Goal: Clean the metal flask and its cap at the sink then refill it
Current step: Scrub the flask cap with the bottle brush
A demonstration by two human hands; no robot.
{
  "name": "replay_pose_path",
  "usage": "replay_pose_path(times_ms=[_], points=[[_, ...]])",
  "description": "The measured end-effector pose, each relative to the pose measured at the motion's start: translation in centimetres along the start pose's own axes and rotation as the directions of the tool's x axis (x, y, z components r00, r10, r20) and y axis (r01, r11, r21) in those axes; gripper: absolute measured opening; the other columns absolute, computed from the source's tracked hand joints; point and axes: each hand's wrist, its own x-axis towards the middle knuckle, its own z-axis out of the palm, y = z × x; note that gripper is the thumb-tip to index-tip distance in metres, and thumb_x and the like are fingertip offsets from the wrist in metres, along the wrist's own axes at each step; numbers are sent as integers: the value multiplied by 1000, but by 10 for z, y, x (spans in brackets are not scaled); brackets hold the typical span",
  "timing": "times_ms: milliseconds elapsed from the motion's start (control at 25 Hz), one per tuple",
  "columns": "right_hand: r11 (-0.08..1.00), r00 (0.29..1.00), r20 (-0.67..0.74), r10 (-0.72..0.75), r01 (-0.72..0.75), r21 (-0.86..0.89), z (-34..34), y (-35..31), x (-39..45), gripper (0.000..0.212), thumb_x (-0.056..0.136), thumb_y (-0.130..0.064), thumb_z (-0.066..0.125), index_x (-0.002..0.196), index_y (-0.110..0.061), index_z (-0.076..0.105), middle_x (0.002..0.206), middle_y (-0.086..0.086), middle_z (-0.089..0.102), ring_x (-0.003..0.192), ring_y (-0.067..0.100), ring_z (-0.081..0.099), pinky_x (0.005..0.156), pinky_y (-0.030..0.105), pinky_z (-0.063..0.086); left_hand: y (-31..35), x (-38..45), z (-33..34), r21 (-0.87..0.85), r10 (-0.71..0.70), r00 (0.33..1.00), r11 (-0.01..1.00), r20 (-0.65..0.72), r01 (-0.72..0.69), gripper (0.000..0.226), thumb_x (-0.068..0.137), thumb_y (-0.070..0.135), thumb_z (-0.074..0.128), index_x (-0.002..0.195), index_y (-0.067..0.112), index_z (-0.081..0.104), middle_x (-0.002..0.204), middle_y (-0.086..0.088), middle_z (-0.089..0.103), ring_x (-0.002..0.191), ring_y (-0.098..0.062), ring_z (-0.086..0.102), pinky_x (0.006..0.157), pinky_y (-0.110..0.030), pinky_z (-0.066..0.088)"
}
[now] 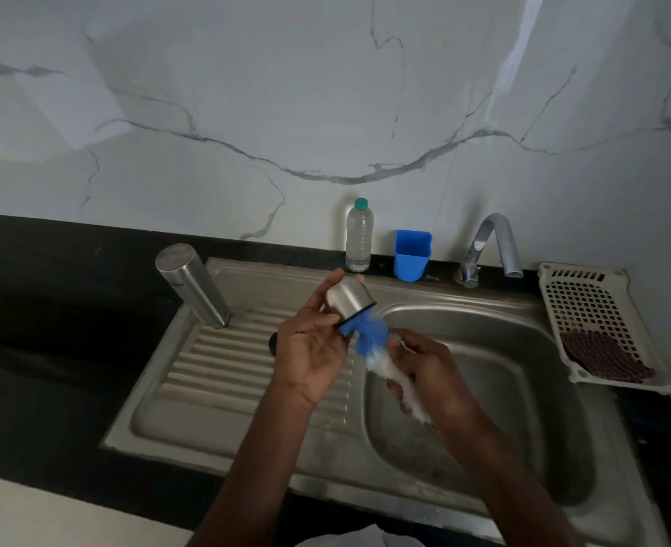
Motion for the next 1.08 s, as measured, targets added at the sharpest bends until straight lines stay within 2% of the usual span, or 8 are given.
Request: replay_pose_path(times_ms=[80,200,320,400,520,640,920,1080], points=[[936,984,-30,-175,157,-315,-1,9,1,22,101,-33,60,121,-34,69,94,-2,75,71,11,67,58,27,54,-1,-3,-1,109,-12,994,994,-108,24,63,89,37,72,141,4,61,136,-23,67,125,-35,65,99,-42,56],[446,882,55,-468,289,-847,-5,28,13,37,95,-45,66,131,-44,60,91,-11,75,72,8,68,69,34,57,-11,0,-2,478,79,944,874,-320,89,54,81,57,74,118,16,72,114,-12,75,115,-30,69,88,-37,53],[975,988,81,134,-117,-188,13,15,20,26,101,-38,58,115,-21,70,70,0,67,52,11,55,50,27,45,-3,-1,-25,199,31,971,980,-237,17,54,77,31,88,121,6,71,128,-25,70,113,-32,71,87,-39,61],[834,818,359,450,-528,158,22,5,19,29,96,-39,56,94,-12,68,56,5,48,43,13,36,45,24,27,13,-2,-43,6,58,988,998,-144,-58,51,75,25,89,117,3,70,123,-21,69,113,-31,69,98,-44,59],[877,845,293,446,-479,45,33,12,22,33,103,-37,53,96,-7,64,53,5,47,39,12,37,42,21,25,41,10,-66,375,310,914,905,-261,-200,56,84,13,82,137,7,63,123,-10,70,112,-24,67,98,-37,56],[948,950,57,308,-302,-98,41,26,34,37,103,-27,59,100,9,65,48,4,55,34,10,47,36,18,34,62,28,-96,852,564,768,521,-304,-46,57,87,7,80,140,19,60,129,5,64,112,-12,63,90,-21,51],[962,958,109,266,-256,-92,63,36,38,32,100,-27,64,99,4,67,60,5,62,47,13,55,44,21,42,48,79,-169,986,479,873,-73,-94,147,58,86,-5,68,141,13,56,142,-10,51,125,-30,57,100,-38,46],[962,969,90,232,-215,-166,63,38,38,23,100,-26,65,101,-3,71,63,5,67,51,15,58,48,25,46,47,103,-189,965,367,927,-208,-77,162,64,86,-3,70,146,14,55,145,-14,46,125,-35,55,107,-44,48]])
